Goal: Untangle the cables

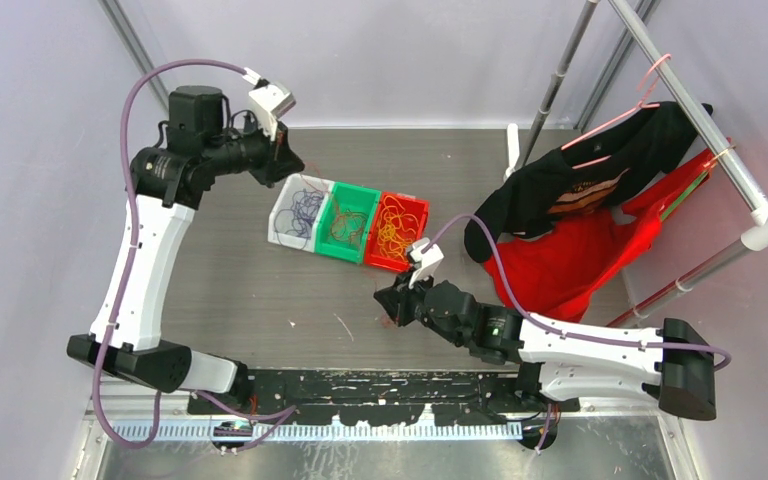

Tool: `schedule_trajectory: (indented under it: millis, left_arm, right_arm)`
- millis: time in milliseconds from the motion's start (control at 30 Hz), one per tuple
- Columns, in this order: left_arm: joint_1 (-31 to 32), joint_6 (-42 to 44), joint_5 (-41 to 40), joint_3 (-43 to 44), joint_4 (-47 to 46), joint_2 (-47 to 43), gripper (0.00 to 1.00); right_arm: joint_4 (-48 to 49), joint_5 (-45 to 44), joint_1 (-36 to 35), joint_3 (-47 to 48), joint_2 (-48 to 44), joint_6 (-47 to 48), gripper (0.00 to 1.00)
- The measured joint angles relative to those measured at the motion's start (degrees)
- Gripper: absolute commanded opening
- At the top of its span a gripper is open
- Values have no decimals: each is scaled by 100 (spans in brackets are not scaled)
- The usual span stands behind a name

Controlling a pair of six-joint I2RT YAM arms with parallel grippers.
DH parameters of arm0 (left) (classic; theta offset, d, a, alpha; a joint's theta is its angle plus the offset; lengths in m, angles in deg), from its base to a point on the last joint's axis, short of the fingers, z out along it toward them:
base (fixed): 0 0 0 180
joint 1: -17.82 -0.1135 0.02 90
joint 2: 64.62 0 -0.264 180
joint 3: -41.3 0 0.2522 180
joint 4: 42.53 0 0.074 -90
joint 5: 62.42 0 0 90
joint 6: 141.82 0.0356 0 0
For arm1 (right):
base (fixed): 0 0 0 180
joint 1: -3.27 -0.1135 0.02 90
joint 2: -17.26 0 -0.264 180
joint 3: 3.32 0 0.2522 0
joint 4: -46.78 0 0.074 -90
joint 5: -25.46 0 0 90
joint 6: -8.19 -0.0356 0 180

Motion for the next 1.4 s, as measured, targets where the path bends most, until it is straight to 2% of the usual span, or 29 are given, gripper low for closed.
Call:
schedule_trajectory:
  millis: [67,100,133,233,467,600,900,1400]
  left_arm:
    - [-83,-22,-7,0,-140,13,0]
    - [-101,-37,13,0,-179,24,0]
    - [-109,-76,76,-15,-227,37,0]
    - [-109,-214,315,-240,-442,59,0]
    - [-90,-299,426,-911,-769,520,0]
    - [-90,-302,424,-964,-837,885,0]
    - [72,-267,284,-1060,-1287,1082,0]
    - [415,-120,-247,-1276,-1873,1635,0]
  right_arm:
    - [-57,-2,0,-46,-39,-85,52]
    - [-81,-4,0,-57,-61,-120,63]
    - [-98,-17,0,-63,-79,-155,69]
    - [-133,-81,0,-61,-120,-179,74]
    - [-557,-481,26,118,-216,-190,76]
    - [-841,-857,35,199,-385,-236,76]
    - [-1427,-1432,76,192,-833,-459,72]
    - [-1578,-1561,101,68,-1040,-658,66]
